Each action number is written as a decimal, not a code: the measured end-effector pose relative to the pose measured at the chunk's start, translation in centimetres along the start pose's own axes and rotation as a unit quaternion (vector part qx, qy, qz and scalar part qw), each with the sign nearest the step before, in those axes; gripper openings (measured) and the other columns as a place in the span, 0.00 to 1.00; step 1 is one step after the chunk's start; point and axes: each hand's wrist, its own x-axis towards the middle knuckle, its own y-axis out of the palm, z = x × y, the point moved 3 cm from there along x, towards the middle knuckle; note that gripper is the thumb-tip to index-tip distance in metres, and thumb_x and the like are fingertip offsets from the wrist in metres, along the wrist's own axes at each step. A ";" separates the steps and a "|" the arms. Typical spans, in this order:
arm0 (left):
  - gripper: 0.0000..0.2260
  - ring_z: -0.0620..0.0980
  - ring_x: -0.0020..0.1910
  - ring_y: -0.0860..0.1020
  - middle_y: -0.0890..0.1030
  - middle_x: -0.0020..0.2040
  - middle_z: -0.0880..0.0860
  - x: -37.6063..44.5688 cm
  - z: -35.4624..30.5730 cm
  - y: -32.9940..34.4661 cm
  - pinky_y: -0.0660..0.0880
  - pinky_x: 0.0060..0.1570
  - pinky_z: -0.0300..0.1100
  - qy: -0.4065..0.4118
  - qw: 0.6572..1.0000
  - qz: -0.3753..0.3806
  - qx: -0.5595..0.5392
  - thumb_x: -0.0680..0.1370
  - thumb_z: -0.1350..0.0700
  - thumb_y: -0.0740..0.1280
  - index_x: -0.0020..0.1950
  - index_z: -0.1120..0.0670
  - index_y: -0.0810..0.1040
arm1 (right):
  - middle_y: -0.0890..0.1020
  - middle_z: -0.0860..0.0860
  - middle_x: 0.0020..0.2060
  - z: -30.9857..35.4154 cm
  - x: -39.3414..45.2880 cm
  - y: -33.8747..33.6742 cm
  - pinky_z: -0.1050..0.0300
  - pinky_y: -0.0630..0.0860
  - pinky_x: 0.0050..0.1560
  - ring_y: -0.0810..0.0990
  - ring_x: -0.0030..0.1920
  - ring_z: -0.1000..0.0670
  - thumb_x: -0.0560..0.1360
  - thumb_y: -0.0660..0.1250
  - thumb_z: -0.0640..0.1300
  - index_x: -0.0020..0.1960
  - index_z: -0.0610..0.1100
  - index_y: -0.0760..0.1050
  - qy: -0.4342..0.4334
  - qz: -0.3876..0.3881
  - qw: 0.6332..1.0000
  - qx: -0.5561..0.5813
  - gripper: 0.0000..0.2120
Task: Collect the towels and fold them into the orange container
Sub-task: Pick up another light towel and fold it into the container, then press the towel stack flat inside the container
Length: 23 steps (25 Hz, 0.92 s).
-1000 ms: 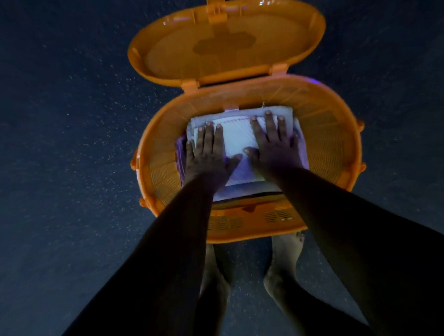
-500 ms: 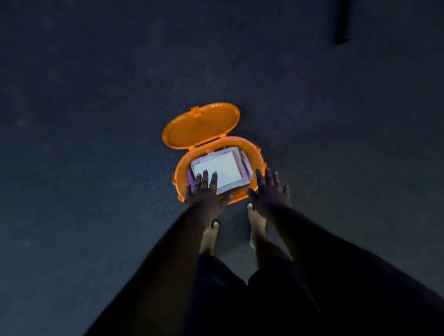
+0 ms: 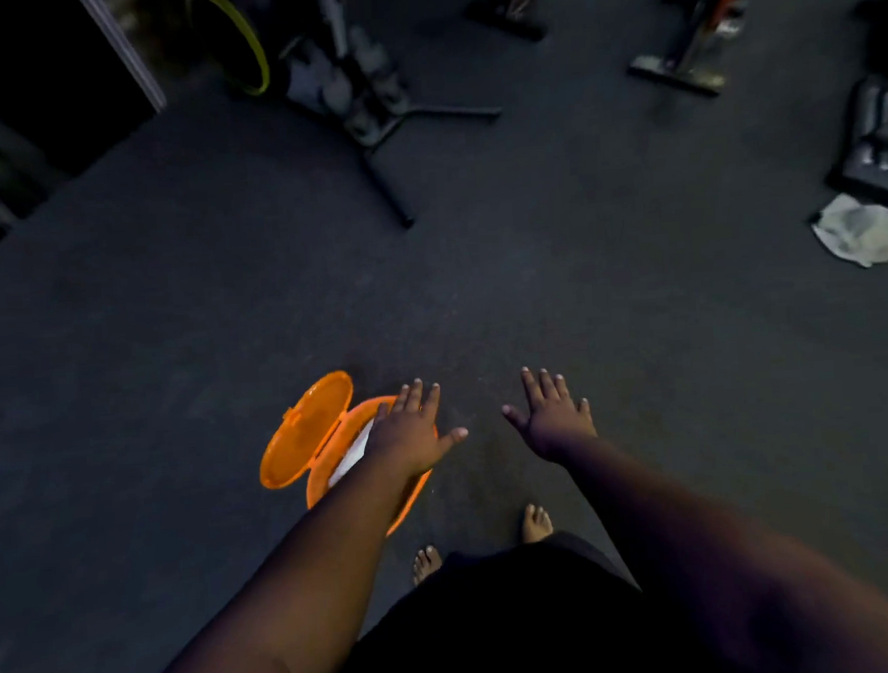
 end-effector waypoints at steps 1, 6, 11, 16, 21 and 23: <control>0.41 0.54 0.83 0.43 0.41 0.84 0.54 0.4 -2.0 -1.3 0.46 0.80 0.58 0.018 1.000 -0.005 0.021 0.79 0.28 0.52 0.84 0.49 0.42 | 0.44 0.49 0.83 -1.7 -0.8 -1.5 0.31 0.49 0.77 0.41 0.82 0.45 0.80 0.48 0.70 0.83 0.53 0.40 0.017 -0.022 1.000 0.015 0.39; 0.42 0.52 0.83 0.43 0.41 0.84 0.53 3.3 -14.3 -7.4 0.44 0.80 0.56 0.116 0.988 -0.042 0.096 0.79 0.27 0.51 0.84 0.49 0.41 | 0.43 0.50 0.83 -11.1 -3.7 -9.0 0.32 0.48 0.78 0.40 0.82 0.46 0.79 0.47 0.71 0.83 0.53 0.39 0.087 -0.113 0.987 0.079 0.40; 0.42 0.52 0.83 0.43 0.42 0.84 0.52 5.8 -29.7 -12.8 0.44 0.80 0.55 0.196 0.965 -0.103 0.138 0.78 0.27 0.51 0.84 0.48 0.41 | 0.42 0.51 0.83 -23.2 -5.9 -16.8 0.32 0.46 0.78 0.39 0.82 0.47 0.79 0.47 0.72 0.83 0.54 0.38 0.133 -0.190 0.967 0.109 0.40; 0.42 0.51 0.83 0.43 0.41 0.84 0.52 7.7 -44.2 -16.0 0.44 0.80 0.54 0.247 0.948 -0.140 0.145 0.78 0.27 0.50 0.84 0.48 0.40 | 0.43 0.51 0.83 -35.4 -8.2 -24.1 0.32 0.47 0.78 0.40 0.82 0.47 0.79 0.47 0.73 0.83 0.54 0.39 0.175 -0.243 0.946 0.120 0.41; 0.42 0.51 0.83 0.43 0.41 0.84 0.52 10.2 -56.0 -17.9 0.44 0.80 0.54 0.290 0.934 -0.137 0.159 0.78 0.26 0.50 0.84 0.47 0.40 | 0.42 0.51 0.83 -45.3 -9.4 -29.2 0.31 0.47 0.78 0.40 0.82 0.46 0.78 0.46 0.73 0.83 0.54 0.39 0.216 -0.265 0.933 0.115 0.41; 0.42 0.51 0.83 0.43 0.41 0.84 0.52 11.9 -59.7 -18.4 0.44 0.80 0.55 0.306 0.928 -0.134 0.164 0.78 0.26 0.51 0.84 0.47 0.40 | 0.43 0.51 0.83 -48.5 -8.9 -30.8 0.31 0.47 0.77 0.40 0.82 0.47 0.78 0.46 0.73 0.83 0.54 0.39 0.231 -0.269 0.927 0.120 0.41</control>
